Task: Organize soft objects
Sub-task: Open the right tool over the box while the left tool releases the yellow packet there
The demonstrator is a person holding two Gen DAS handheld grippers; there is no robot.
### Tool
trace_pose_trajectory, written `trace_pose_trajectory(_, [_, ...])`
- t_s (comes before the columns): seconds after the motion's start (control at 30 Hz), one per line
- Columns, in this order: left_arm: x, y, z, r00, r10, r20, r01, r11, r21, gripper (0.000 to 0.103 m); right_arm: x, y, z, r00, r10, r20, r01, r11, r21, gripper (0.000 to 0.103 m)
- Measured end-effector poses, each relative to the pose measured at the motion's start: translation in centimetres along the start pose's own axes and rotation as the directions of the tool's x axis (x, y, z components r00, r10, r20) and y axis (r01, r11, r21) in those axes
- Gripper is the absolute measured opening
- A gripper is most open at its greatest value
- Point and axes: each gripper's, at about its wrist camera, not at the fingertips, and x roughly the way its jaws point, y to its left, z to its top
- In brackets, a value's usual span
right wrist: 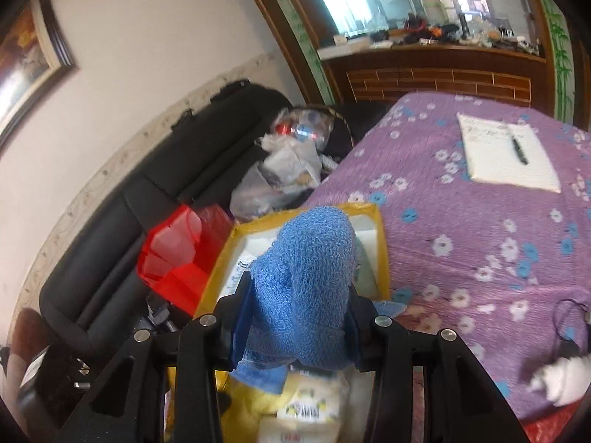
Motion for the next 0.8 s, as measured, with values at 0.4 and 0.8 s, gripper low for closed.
trace_pose_trajectory(0.4, [0.3,0.5,0.1,1.000,-0.011,-0.008,0.011,1.000,-0.016,0.075,1.5,-1.5,0.8,0.999,0.000,-0.049,0.002,0.999,0.044,0.070])
trace_pose_trajectory(0.8, [-4.4,-2.7,0.6,0.991,-0.063,0.119,0.061,0.998,0.027,0.078,-7.9,-1.1,-2.0,0.983,-0.164,0.087,0.170,0.983,-0.067,0.076])
